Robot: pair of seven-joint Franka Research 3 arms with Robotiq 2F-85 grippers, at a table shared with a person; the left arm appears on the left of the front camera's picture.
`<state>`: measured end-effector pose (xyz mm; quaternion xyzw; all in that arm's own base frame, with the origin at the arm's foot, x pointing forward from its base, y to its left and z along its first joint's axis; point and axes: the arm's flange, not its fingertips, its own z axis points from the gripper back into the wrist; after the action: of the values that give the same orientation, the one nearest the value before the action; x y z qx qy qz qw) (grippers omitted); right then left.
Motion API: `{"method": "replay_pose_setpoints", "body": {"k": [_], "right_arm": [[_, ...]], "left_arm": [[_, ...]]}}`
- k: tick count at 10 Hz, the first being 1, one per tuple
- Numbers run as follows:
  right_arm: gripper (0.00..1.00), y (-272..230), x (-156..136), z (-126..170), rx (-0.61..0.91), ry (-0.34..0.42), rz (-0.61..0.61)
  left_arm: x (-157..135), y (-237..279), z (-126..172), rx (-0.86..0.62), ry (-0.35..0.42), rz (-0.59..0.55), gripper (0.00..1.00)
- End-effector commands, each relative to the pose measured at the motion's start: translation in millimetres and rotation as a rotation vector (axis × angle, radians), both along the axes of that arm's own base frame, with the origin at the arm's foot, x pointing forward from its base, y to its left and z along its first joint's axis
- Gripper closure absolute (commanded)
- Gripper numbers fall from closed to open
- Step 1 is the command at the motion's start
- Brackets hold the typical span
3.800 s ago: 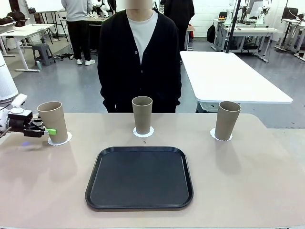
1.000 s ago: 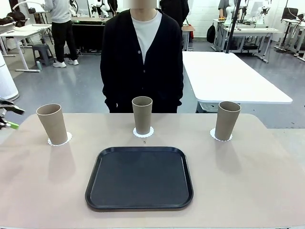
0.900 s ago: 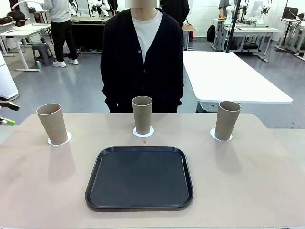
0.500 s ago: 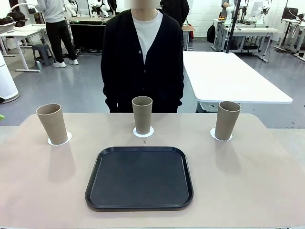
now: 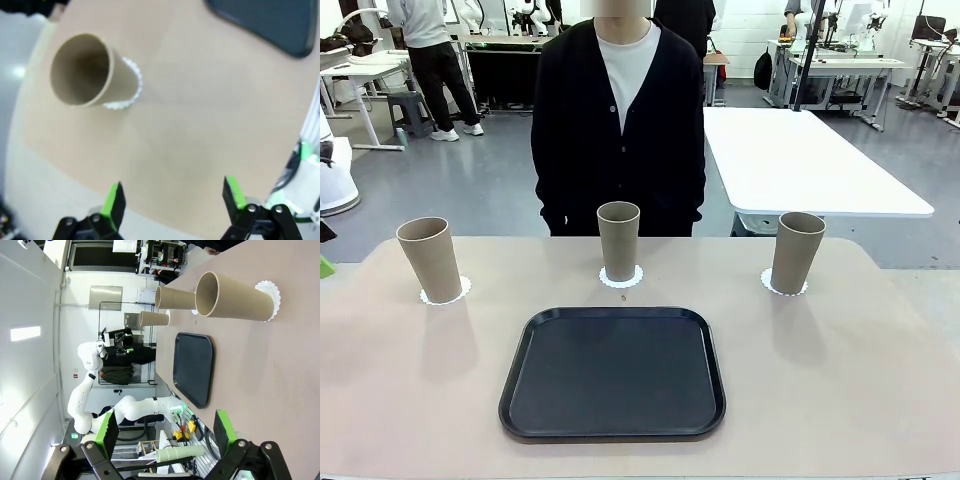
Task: Place coasters on the table and set cups on them.
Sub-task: Take one Reusable plastic cup from the Flat Tray and place it on a coaster set by the human.
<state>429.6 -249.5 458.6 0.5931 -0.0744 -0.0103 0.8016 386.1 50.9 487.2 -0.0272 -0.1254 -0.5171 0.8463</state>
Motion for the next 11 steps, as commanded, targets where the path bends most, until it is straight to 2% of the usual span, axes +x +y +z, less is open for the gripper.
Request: {"method": "replay_pose_setpoints", "body": {"k": [1, 3, 4, 10, 11], "right_arm": [[0.00, 1, 0, 1, 0.001, -0.003, -0.002], [0.00, 1, 0, 1, 0.001, -0.003, -0.002], [0.00, 1, 0, 1, 0.001, -0.003, -0.002], [0.00, 1, 0, 1, 0.001, -0.003, -0.002], [0.00, 1, 0, 1, 0.001, -0.003, -0.002]], "left_arm": [[11, 2, 4, -0.082, 0.053, -0.014, 0.00], [26, 13, -7, -0.141, 0.068, -0.005, 0.00], [6, -4, -1, -0.052, 0.047, -0.017, 0.00], [10, -1, 1, -0.069, 0.044, -0.026, 0.00], [13, 0, -6, -0.134, 0.011, 0.165, 0.00]]}}
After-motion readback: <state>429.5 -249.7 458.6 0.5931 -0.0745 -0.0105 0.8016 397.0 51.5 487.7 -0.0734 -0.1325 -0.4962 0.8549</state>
